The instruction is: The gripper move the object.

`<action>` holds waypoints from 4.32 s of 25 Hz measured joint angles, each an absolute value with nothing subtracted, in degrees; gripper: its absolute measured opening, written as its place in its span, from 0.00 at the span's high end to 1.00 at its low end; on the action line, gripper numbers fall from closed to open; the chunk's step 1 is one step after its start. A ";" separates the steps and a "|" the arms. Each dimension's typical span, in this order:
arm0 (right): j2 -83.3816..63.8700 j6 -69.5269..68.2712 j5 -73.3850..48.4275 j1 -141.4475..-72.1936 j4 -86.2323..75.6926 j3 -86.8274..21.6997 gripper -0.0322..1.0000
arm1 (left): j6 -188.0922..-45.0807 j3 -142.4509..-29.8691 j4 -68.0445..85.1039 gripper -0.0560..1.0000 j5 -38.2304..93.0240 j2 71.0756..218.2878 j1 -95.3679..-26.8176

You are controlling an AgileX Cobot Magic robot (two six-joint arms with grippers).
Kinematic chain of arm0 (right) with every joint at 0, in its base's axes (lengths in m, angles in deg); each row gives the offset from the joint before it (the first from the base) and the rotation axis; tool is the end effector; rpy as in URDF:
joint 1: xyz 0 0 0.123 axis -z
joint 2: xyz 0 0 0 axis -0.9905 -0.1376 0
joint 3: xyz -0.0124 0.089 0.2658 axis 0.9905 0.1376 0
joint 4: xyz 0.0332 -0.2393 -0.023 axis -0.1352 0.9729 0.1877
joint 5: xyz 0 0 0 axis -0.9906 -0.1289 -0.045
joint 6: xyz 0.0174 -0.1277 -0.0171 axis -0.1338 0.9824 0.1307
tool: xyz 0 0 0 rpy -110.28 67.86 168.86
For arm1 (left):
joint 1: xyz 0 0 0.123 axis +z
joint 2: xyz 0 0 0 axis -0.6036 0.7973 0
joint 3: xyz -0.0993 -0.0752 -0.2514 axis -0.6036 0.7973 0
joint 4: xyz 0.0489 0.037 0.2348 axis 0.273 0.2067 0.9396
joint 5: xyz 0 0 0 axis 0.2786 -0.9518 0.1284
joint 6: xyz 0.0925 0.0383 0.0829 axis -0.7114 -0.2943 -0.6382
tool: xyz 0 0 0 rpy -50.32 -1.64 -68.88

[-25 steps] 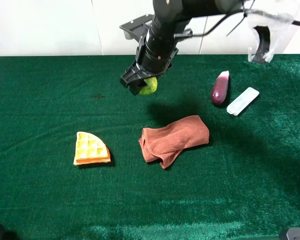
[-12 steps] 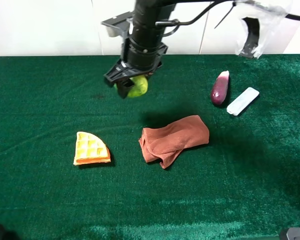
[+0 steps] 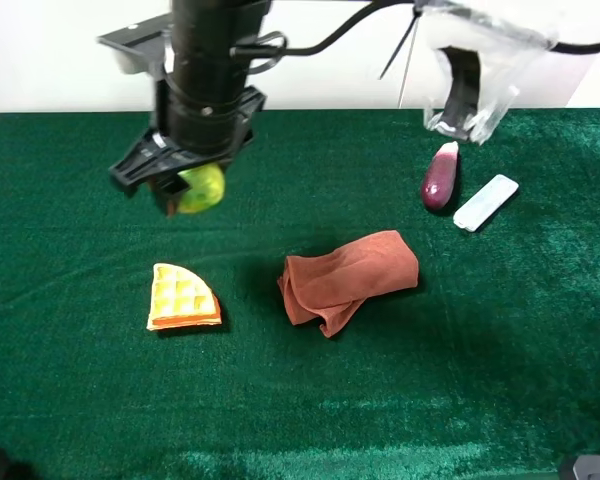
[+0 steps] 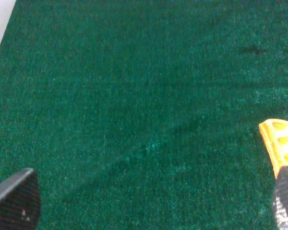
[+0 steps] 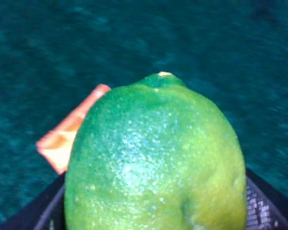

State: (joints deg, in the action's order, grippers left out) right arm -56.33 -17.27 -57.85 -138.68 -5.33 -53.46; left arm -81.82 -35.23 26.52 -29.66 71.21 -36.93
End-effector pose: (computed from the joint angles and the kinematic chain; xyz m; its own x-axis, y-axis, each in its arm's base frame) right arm 0.2411 0.3919 0.1903 -0.4866 -0.7876 -0.3780 -0.8665 0.4903 0.0941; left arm 0.0251 0.0090 0.2553 -0.4534 0.0242 -0.8910 -0.0528 0.9971 0.0539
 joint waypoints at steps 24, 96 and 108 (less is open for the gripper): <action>-64.27 -12.84 -29.35 -146.70 -19.98 -53.46 0.51 | -81.82 -35.23 26.52 0.02 -29.66 71.21 -36.93; -75.24 -11.19 -17.86 -148.00 -28.18 -53.46 0.30 | -81.87 -35.23 26.52 0.02 -29.66 71.21 -36.93; -67.24 -12.68 -26.35 -145.18 -24.72 -53.46 0.30 | -81.87 -35.23 26.58 0.02 -29.66 71.21 -36.93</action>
